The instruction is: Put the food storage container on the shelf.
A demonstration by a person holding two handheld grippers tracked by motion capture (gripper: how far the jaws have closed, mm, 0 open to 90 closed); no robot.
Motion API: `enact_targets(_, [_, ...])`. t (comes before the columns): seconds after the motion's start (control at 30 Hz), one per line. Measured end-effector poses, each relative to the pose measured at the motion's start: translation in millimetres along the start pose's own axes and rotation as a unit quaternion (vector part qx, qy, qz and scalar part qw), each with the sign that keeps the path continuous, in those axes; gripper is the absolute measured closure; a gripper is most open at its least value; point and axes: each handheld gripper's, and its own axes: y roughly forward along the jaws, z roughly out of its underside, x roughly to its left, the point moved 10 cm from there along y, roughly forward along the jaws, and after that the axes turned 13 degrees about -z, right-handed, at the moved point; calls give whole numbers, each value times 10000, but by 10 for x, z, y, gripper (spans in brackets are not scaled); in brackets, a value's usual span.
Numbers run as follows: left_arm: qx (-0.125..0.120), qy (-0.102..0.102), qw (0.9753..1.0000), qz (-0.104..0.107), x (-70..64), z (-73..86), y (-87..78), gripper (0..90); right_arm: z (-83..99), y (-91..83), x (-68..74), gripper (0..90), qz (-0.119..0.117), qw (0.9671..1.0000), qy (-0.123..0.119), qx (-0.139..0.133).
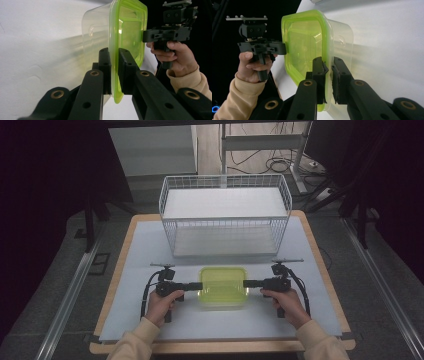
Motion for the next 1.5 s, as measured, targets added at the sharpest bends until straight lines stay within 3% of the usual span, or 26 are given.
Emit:
enact_targets(0.7, [-82, 36, 9999, 54, -108, -54, -92, 821, -60, -52, 154, 820, -28, 9999, -80, -75])
enact_targets(1.5, [-308, 206, 9993, 36, -412, -463, -323, 819, -440, -219, 557, 820, 41, 9992, -335, -231])
